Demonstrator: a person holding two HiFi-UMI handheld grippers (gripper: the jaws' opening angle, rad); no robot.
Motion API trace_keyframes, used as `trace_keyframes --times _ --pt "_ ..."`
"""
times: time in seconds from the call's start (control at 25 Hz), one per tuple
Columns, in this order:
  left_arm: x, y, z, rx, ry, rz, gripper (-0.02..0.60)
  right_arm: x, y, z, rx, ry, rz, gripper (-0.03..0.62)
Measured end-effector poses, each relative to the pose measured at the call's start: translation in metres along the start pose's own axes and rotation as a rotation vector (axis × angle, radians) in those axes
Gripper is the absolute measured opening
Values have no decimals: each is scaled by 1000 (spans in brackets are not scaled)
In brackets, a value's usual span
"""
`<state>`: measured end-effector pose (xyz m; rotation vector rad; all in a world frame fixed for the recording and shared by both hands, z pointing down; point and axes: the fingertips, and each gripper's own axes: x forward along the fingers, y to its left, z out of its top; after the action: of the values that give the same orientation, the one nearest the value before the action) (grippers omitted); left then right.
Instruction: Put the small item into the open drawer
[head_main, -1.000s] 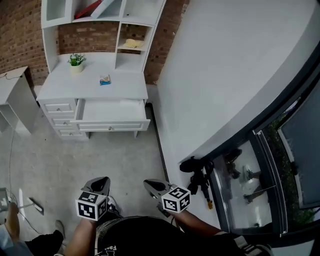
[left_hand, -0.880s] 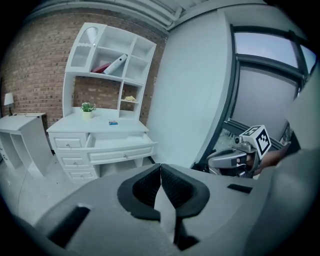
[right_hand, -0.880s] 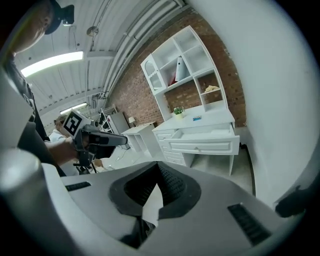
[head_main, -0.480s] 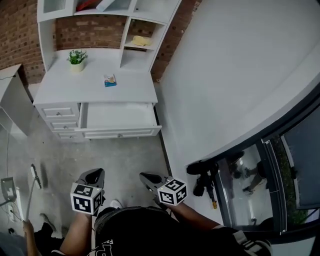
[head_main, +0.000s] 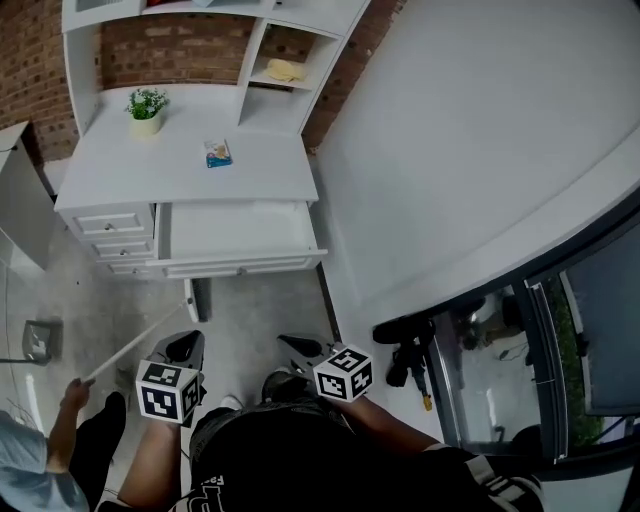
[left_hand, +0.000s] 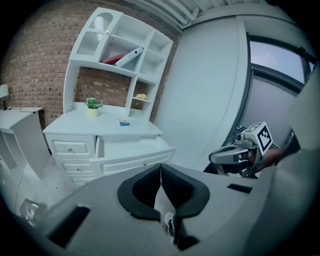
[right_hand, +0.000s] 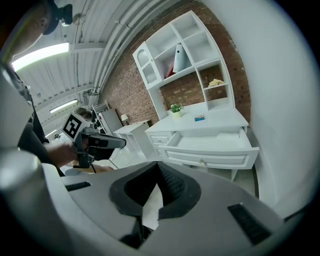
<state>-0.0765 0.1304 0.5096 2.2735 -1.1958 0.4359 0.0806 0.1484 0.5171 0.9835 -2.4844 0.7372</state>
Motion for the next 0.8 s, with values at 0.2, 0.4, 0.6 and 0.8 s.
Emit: trace_keyframes --times 0.2,0.4,0.6,0.8 --pt "15 3 10 5 12 -3 18 10 -16 12 14 -4 2 3" --pt "36 19 28 2 -3 24 18 33 -45 43 0 -56 8 3" --pt "63 35 57 -7 -16 58 18 57 -76 73 -11 -61 42 3" --pt "99 49 95 -6 -20 85 18 77 -114 113 -33 -56 76 3"
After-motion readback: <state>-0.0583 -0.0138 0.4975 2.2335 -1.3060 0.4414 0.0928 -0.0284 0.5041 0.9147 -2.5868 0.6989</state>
